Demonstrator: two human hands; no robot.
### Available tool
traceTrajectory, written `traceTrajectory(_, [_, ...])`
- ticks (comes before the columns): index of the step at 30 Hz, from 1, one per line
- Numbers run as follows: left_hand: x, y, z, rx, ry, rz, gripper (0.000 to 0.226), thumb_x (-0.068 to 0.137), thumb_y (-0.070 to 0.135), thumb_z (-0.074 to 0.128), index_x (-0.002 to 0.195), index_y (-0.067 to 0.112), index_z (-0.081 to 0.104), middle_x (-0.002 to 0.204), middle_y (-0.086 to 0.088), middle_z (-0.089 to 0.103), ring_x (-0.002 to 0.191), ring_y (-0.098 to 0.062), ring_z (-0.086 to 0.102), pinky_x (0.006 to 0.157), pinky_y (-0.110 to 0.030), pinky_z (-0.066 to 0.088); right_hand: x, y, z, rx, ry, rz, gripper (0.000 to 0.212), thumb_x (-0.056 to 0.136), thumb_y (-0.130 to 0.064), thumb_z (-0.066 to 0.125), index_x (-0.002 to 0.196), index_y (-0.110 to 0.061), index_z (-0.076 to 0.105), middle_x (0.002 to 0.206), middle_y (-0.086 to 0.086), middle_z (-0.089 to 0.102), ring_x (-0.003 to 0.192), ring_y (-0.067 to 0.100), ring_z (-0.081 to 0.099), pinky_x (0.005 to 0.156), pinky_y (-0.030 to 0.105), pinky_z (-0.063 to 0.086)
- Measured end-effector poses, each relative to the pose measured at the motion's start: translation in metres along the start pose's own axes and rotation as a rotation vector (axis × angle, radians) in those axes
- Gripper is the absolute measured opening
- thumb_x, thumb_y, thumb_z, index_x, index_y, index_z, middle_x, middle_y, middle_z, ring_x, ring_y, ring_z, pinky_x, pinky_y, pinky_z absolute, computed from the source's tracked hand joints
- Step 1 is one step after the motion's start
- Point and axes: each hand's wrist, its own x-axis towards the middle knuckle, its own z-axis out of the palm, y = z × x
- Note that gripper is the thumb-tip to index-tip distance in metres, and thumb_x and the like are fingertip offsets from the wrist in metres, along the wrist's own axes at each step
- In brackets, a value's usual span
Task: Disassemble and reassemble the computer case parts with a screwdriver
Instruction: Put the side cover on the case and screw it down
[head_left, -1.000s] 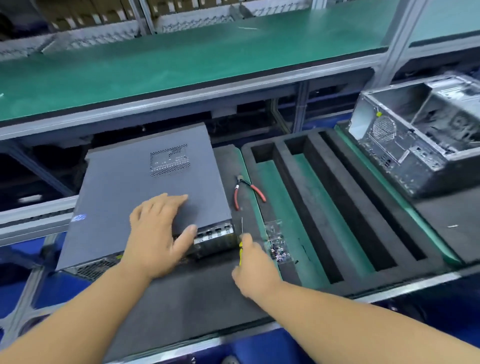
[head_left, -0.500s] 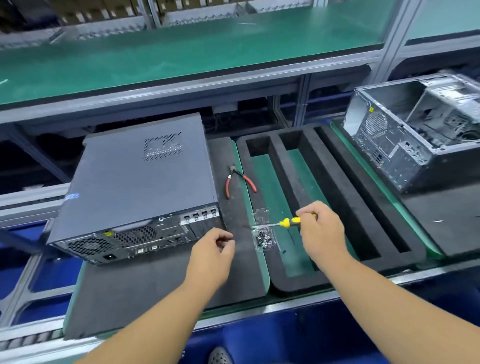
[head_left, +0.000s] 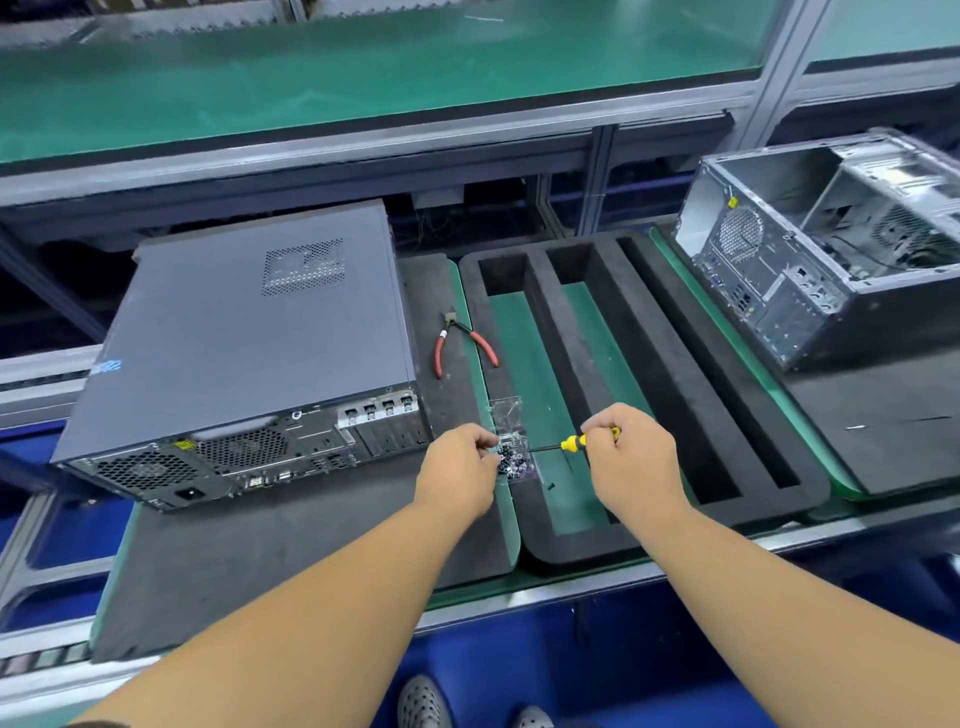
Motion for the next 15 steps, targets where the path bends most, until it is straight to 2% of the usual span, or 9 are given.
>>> traceTrajectory(5, [0.002,0.002,0.006,0.036,-0.034,-0.003,0.02,0.097,0.019,0.062,0.111,0.03,0.07,0.101,0.002,0.072,0.089,-0.024,0.07,0.08,-0.041,0.061,-0.001,0.001,0.0,-0.016,0.002,0.001,0.028,0.092,-0.013,0.049,0.077,-0.029,0.065,0.077,-0.01,0.065,0.073,0.013,0.059,0.059,0.028,0.041])
traceTrajectory(8, [0.007,0.003,0.009,0.115,-0.05,0.034,0.023,0.096,0.02,0.065,0.116,0.03,0.07,0.104,0.003,0.071,0.096,-0.022,0.069,0.085,-0.038,0.059,-0.002,-0.001,-0.003,0.005,0.025,-0.017,0.028,0.092,-0.012,0.05,0.076,-0.029,0.066,0.076,-0.011,0.066,0.073,0.01,0.06,0.06,0.028,0.042])
traceTrajectory(12, [0.013,0.006,0.015,0.257,-0.082,0.156,0.025,0.097,0.023,0.068,0.121,0.025,0.071,0.113,-0.002,0.067,0.101,-0.023,0.067,0.09,-0.038,0.055,-0.003,-0.004,-0.009,0.047,0.023,0.008,0.026,0.091,-0.013,0.05,0.078,-0.027,0.067,0.075,-0.006,0.068,0.075,0.019,0.064,0.066,0.037,0.053])
traceTrajectory(15, [0.016,0.009,0.019,0.298,-0.084,0.204,0.023,0.096,0.027,0.069,0.119,0.026,0.072,0.116,-0.002,0.067,0.103,-0.023,0.066,0.092,-0.037,0.054,-0.005,-0.005,-0.011,0.054,0.015,0.013,0.026,0.092,-0.012,0.05,0.08,-0.027,0.068,0.075,-0.004,0.068,0.075,0.022,0.065,0.067,0.04,0.056])
